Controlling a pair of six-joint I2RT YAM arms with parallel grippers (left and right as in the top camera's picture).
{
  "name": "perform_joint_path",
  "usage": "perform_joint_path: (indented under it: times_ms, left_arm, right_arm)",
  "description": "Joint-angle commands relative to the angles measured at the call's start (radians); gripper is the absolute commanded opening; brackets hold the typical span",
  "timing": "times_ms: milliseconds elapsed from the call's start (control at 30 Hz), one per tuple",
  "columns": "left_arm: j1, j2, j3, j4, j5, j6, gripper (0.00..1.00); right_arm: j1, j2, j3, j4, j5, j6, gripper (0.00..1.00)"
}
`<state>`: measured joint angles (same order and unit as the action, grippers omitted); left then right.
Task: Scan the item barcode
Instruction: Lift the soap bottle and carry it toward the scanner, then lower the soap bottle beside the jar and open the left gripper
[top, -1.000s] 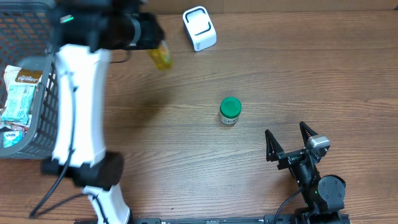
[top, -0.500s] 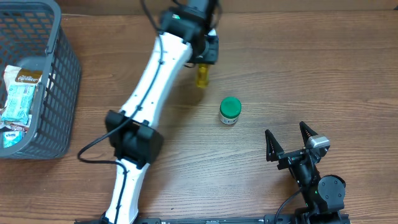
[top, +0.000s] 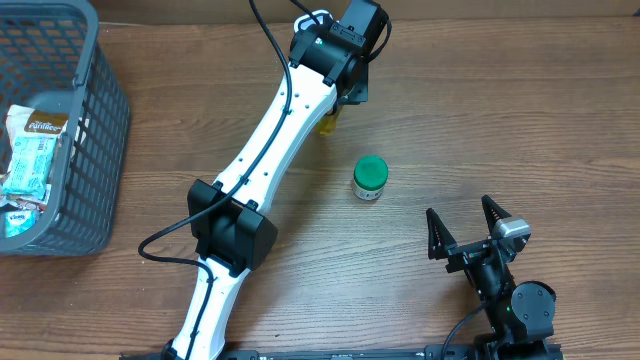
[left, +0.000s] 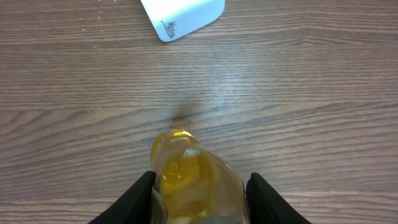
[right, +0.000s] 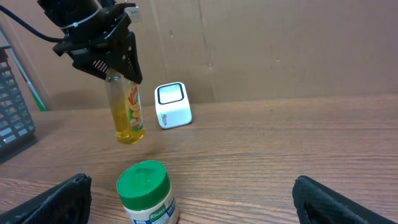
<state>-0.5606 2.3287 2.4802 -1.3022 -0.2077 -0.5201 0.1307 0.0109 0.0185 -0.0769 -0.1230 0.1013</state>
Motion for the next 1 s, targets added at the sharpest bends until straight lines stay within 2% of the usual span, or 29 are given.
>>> perform_joint_path:
  times_ms: [0, 100, 333, 967]
  left_arm:
    - [0.011, 0.005, 0.006, -0.012, -0.036, 0.053, 0.17]
    - [0.035, 0.005, 0.007, -0.049, -0.034, 0.056, 0.17]
    - [0.109, 0.005, 0.006, -0.066, 0.121, 0.098, 0.17]
    - [0.118, 0.005, -0.043, -0.001, 0.179, 0.117, 0.23]
  right_arm:
    - [-0.004, -0.008, -0.011, 0.003, 0.009, 0.003, 1.0]
    - [-0.004, -0.008, -0.011, 0.003, 0.009, 0.003, 1.0]
    - [-0.004, -0.008, -0.011, 0.003, 0.009, 0.003, 1.0]
    - [-0.004, -0.008, -0.011, 0.003, 0.009, 0.003, 1.0]
